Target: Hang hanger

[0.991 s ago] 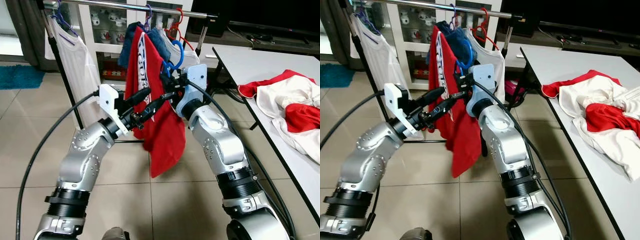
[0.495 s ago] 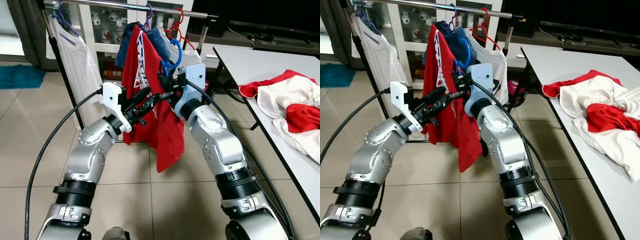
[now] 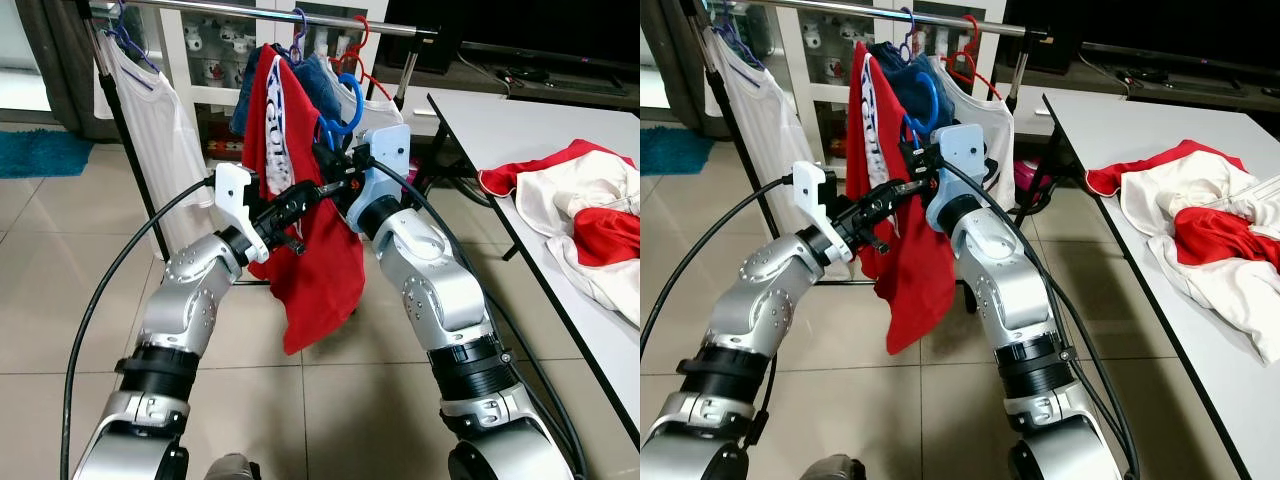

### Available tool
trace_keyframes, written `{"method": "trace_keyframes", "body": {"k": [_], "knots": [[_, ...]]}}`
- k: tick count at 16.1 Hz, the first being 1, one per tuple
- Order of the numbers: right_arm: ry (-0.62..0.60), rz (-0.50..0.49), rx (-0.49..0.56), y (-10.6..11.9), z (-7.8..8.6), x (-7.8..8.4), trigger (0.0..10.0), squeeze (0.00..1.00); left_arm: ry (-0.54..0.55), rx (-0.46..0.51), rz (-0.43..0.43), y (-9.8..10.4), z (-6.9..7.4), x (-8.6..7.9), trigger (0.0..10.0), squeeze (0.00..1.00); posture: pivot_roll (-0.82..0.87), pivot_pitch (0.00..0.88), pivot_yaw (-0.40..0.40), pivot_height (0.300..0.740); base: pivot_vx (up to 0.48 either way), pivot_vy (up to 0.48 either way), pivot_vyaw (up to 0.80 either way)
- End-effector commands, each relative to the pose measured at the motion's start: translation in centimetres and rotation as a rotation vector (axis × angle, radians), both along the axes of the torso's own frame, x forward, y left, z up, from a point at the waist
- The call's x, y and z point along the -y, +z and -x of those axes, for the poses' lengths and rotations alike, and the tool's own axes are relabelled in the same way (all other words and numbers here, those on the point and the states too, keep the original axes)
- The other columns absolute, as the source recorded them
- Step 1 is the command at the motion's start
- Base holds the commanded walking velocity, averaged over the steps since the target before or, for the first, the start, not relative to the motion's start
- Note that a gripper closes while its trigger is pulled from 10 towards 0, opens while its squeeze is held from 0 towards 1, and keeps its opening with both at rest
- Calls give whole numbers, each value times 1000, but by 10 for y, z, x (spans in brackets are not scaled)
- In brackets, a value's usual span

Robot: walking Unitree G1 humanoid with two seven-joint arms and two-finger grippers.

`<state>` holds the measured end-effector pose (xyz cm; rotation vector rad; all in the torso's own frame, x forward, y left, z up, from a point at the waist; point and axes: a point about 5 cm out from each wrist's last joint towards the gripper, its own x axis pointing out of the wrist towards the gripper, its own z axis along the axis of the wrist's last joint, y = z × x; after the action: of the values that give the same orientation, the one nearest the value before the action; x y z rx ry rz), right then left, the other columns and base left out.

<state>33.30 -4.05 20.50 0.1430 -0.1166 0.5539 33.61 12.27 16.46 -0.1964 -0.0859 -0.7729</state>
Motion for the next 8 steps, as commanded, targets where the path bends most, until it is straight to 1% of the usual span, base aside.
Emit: {"method": "trace_keyframes", "body": {"k": [1,6,8], "knots": [[-6,-13,62,11,3,2,10000,0,-2,16,-5,4,-3,2,0,0,-15,0,-61,740,0,0,0],[0,-12,66,12,3,1,10000,0,-8,18,21,4,-4,1,0,0,-18,0,-64,740,0,0,0],[-1,-8,63,11,3,1,10000,0,-44,14,49,6,-1,1,0,0,-18,0,-62,740,0,0,0]]}}
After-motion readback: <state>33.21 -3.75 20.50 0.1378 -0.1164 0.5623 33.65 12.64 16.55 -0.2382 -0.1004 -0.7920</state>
